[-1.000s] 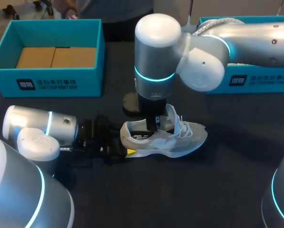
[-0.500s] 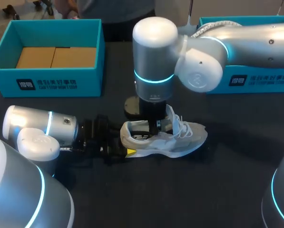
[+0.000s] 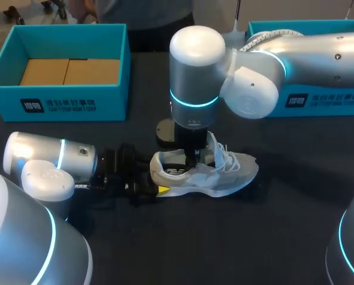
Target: Take the shoe out of the shoebox, open the shoe tongue, remove and reinsert the insole, then place the shoe into the shoebox
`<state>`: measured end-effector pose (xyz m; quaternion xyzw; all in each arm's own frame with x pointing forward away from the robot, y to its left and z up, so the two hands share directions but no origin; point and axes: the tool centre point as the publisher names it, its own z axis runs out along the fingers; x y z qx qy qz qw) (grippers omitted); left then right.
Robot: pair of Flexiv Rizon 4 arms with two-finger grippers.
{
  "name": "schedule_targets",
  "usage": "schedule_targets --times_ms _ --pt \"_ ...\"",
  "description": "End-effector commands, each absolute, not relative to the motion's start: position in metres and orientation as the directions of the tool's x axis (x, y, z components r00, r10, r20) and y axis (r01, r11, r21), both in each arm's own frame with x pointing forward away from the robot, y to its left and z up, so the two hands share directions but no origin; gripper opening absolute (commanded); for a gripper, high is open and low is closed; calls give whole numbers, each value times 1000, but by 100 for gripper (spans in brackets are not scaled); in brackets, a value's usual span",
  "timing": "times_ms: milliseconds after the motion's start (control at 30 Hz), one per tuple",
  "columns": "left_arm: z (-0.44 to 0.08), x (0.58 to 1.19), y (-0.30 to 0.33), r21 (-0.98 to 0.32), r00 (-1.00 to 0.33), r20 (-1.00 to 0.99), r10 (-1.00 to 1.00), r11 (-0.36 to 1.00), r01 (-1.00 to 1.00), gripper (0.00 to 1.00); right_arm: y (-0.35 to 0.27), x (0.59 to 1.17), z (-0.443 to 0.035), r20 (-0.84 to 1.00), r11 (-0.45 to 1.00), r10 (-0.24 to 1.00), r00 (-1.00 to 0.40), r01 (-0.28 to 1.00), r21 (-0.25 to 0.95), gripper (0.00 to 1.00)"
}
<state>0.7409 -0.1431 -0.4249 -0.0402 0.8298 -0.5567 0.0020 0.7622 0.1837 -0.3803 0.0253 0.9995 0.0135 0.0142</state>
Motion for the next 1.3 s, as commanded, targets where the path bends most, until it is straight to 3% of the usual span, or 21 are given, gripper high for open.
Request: schedule_targets --times_ms 33,433,633,733,800,833,900,1100,1300 --pt "-426 741 -144 -923 -997 42 -67 380 -64 0 183 763 -383 -28 998 54 -998 53 31 28" --pt "-426 741 -144 -923 -997 42 -67 380 -64 0 189 770 -402 -3 998 42 -999 41 48 47" --pt "-426 741 -144 -923 -997 42 -67 380 -64 0 196 765 -416 48 998 22 -999 25 59 47" --pt "-426 741 -144 -923 -997 42 -67 380 -64 0 200 759 -421 78 999 7 -997 11 52 42" --pt "-426 741 -144 -923 -997 42 -67 380 -64 0 203 753 -426 97 998 7 -995 12 54 29" --pt "-426 741 -144 -923 -997 42 -67 380 -64 0 203 753 -426 97 998 7 -995 12 54 29" --pt "-426 741 -144 -923 -997 42 -67 380 -64 0 203 746 -430 113 998 18 -993 24 57 1" --pt "-426 741 -144 -923 -997 42 -67 380 -64 0 196 737 -432 124 997 59 -990 66 48 0" --pt "-426 741 -144 -923 -997 42 -67 380 -64 0 180 737 -402 69 994 105 -992 107 21 0"
